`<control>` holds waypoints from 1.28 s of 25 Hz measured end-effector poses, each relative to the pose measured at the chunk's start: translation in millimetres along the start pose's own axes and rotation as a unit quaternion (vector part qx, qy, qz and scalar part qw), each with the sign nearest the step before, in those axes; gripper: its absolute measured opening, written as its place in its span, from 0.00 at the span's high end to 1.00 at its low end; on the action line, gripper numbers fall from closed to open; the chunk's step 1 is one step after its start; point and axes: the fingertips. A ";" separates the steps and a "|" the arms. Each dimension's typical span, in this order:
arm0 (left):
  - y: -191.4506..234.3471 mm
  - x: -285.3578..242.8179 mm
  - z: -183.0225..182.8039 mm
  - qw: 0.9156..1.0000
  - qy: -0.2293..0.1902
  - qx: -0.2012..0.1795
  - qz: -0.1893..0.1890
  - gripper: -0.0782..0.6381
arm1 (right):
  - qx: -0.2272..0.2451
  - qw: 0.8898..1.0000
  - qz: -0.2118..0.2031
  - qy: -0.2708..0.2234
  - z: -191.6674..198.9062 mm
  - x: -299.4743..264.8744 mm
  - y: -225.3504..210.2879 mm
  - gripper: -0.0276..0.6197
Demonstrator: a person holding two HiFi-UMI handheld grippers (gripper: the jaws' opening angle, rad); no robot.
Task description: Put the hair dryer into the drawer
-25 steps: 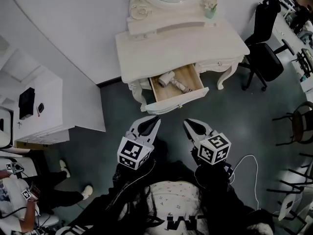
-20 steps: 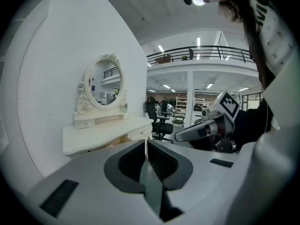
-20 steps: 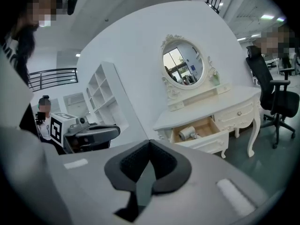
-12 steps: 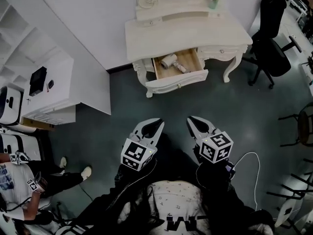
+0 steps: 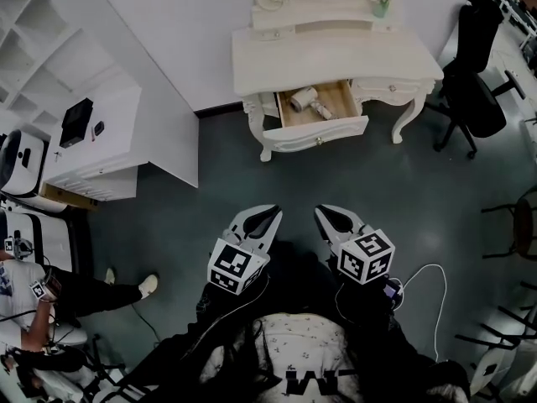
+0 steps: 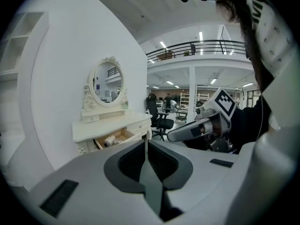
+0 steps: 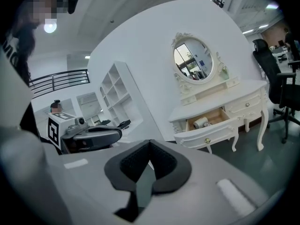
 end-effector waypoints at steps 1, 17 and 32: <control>0.0 1.9 1.7 1.000 0.001 -0.001 0.004 0.89 | 0.001 1.000 0.002 0.001 2.0 -0.7 3.0 0.94; 46.2 60.9 7.7 0.997 -0.024 -0.029 0.060 0.89 | 0.002 0.999 0.042 -0.013 8.6 -50.8 74.7 0.94; 66.7 109.2 32.4 0.995 -0.040 -0.031 0.087 0.89 | 0.020 0.998 0.056 0.002 38.0 -74.3 134.4 0.94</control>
Point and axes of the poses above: the fingertips, and each gripper's own axes: x backward along the fingers, y to its left, z out of its underside, and after that the axes turned 3 degrees about y, right-handed
